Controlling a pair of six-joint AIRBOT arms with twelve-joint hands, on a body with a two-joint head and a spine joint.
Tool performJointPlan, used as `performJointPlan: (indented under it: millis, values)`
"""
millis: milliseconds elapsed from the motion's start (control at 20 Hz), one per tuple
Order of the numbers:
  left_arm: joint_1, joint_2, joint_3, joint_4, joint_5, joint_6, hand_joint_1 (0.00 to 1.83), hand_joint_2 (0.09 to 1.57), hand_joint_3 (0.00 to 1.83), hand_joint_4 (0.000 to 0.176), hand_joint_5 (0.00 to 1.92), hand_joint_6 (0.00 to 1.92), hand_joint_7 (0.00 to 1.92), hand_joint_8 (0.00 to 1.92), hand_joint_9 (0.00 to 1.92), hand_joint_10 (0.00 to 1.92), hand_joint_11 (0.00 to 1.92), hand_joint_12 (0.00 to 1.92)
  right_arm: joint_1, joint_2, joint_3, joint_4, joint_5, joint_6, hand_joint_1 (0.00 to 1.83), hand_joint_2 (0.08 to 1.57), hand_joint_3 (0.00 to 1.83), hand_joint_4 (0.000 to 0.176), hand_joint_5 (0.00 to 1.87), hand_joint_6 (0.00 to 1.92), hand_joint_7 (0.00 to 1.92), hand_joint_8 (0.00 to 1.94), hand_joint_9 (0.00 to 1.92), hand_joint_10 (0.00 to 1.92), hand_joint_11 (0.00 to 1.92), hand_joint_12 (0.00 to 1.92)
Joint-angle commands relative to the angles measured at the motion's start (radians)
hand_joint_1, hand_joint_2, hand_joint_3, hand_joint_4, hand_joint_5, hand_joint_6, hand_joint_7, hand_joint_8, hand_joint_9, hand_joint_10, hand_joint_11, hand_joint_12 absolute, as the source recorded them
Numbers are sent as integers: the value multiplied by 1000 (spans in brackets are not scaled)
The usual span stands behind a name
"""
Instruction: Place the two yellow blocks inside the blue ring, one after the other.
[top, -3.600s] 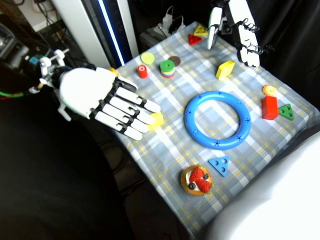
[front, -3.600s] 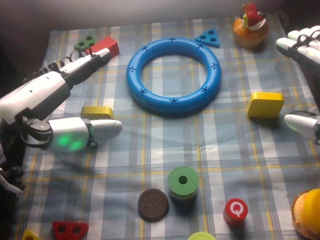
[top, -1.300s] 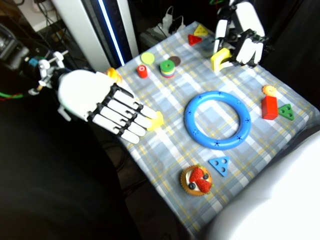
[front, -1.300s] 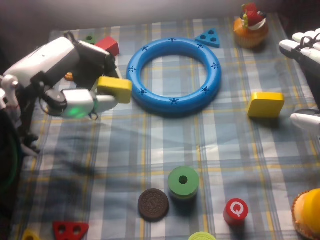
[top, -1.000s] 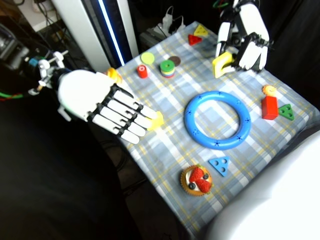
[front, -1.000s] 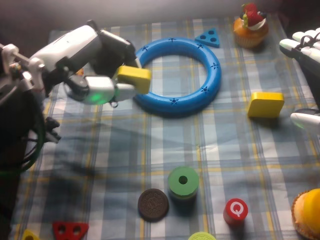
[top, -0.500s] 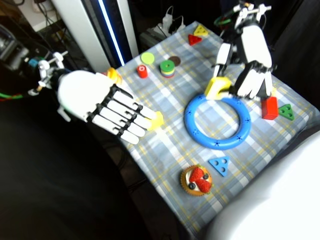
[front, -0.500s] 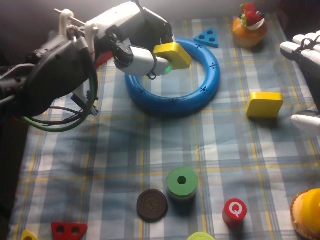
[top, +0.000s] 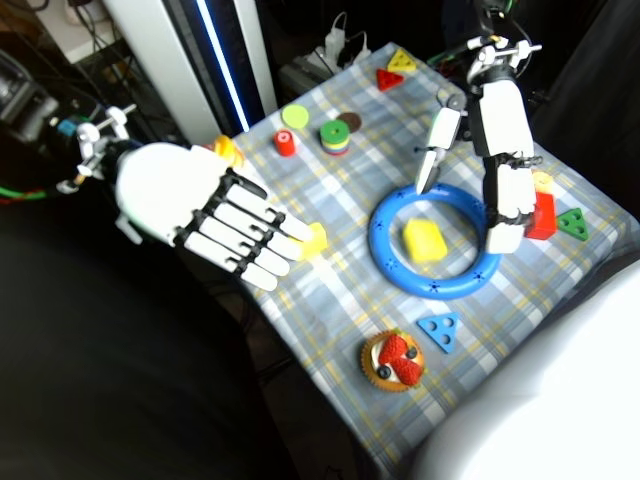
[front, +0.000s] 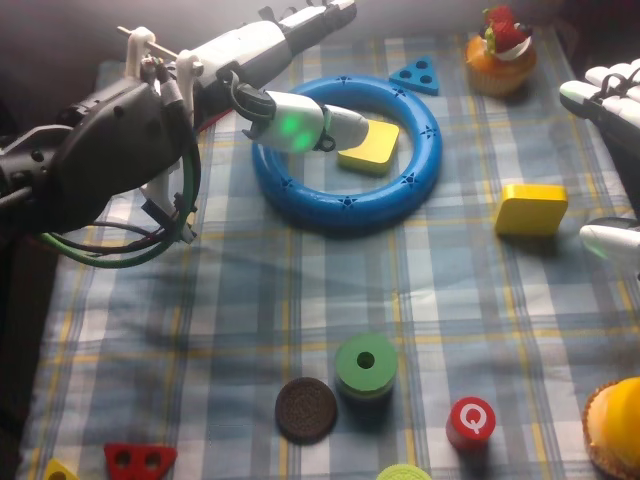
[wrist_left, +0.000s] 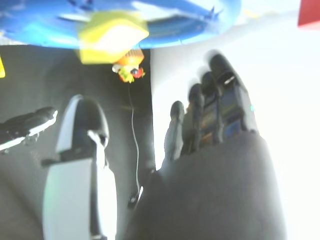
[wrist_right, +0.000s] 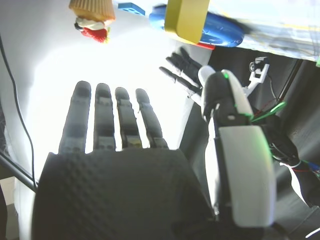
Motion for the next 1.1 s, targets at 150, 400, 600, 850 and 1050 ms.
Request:
performJointPlan:
  millis: [150, 400, 600, 850, 1050]
  values:
    - [13, 78, -53, 161, -229, -239, 642, 1046, 0, 176, 0, 0, 0, 0, 0, 0, 0, 0, 6, 1, 7, -30, 112, 11, 553, 1215, 0, 0, 0, 0, 0, 0, 0, 0, 0, 0]
    - [95, 199, -174, 257, -447, -393, 676, 1117, 15, 172, 0, 0, 0, 0, 0, 0, 0, 0, 20, -21, 33, -31, 74, 13, 501, 1222, 0, 0, 0, 0, 0, 0, 0, 0, 0, 0]
    - [163, 269, -259, 277, -573, -393, 589, 1206, 32, 163, 0, 0, 0, 0, 0, 0, 0, 0, 46, -45, 55, -31, 35, 13, 568, 1188, 11, 0, 0, 0, 0, 0, 21, 4, 0, 606]
    - [209, 292, -292, 281, -610, -393, 812, 1275, 23, 98, 0, 0, 0, 0, 0, 0, 0, 0, 87, -88, 96, -31, -23, 13, 662, 1235, 3, 0, 15, 5, 102, 16, 116, 51, 0, 895]
    - [216, 293, -293, 276, -611, -393, 840, 1274, 15, 97, 0, 0, 0, 0, 0, 0, 0, 0, 115, -124, 128, -31, -67, 13, 728, 1214, 0, 0, 95, 18, 196, 17, 164, 112, 0, 1170]
